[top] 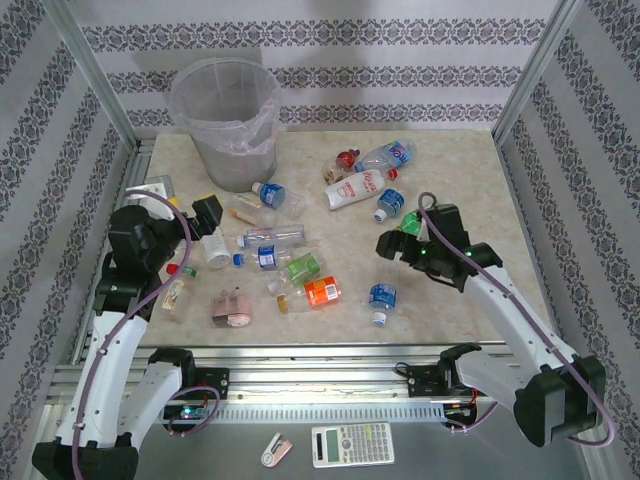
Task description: Throw the plastic bottles in the bin
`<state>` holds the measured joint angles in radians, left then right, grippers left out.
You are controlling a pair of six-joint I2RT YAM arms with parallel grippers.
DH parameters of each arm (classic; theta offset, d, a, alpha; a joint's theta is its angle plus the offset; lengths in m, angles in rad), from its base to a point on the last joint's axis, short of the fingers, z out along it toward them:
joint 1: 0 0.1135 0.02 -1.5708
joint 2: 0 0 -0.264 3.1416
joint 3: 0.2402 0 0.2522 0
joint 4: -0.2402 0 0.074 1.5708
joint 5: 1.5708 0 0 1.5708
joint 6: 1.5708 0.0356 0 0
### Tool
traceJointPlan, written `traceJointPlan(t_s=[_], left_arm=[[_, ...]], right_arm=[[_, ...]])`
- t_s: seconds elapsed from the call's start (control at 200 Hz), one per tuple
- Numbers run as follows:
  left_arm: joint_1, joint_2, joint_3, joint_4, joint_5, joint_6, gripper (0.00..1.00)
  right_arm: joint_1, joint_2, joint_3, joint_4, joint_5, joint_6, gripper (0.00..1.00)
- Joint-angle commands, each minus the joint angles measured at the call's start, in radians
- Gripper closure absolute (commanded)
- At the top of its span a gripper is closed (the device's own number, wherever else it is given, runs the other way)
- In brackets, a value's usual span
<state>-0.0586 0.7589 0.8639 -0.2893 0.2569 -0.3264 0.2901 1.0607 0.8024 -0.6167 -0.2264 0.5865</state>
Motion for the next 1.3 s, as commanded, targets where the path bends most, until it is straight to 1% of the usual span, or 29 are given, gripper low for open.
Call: traceJointPlan(t_s=[0.0,0.18,0.36,0.485,0.619,0.749,0.949,1.034,1.209,1.264,1.294], left_arm=[[-0.063,0.009,0.040,-0.147,0.057,-0.021,0.01],[-0.180,0.048,0.062,-0.168,0.029,-0.016,0.00],[-0.282,0.093,0.077,-0.150,-0.030,-0.034,0.00],[-0.337,0.126,0.089,-0.133,-0.053,-0.040,0.01],[-0.391,0.157,0.098,-0.114,-0.072,-0.043,0.01],[-0.431,0.179,0.097,-0.089,-0.090,-0.048,0.01],[-0.476,0.213,0.112,-0.064,-0.107,-0.062,0.00],[-0.483,0.229,0.122,-0.062,-0.116,-0.075,0.01],[-0.486,0.263,0.149,-0.042,-0.102,-0.125,0.01],[-0.487,0.279,0.162,-0.041,-0.096,-0.139,0.01],[-0.486,0.288,0.171,-0.042,-0.092,-0.145,0.01]], right_arm=[[0.040,0.032,0.018,-0.149,-0.016,0.057,0.02],[0.083,0.099,-0.020,-0.175,0.045,0.085,0.02],[0.111,0.153,-0.055,-0.128,0.077,0.112,0.02],[0.130,0.198,-0.072,-0.101,0.094,0.125,0.02],[0.155,0.237,-0.077,-0.063,0.084,0.133,0.05],[0.175,0.272,-0.076,-0.048,0.107,0.140,0.07],[0.185,0.339,-0.078,-0.014,0.130,0.141,0.16],[0.187,0.366,-0.083,0.010,0.140,0.135,0.22],[0.190,0.388,-0.091,0.060,0.151,0.110,0.41],[0.192,0.384,-0.096,0.073,0.154,0.106,0.42],[0.192,0.381,-0.100,0.081,0.154,0.103,0.44]])
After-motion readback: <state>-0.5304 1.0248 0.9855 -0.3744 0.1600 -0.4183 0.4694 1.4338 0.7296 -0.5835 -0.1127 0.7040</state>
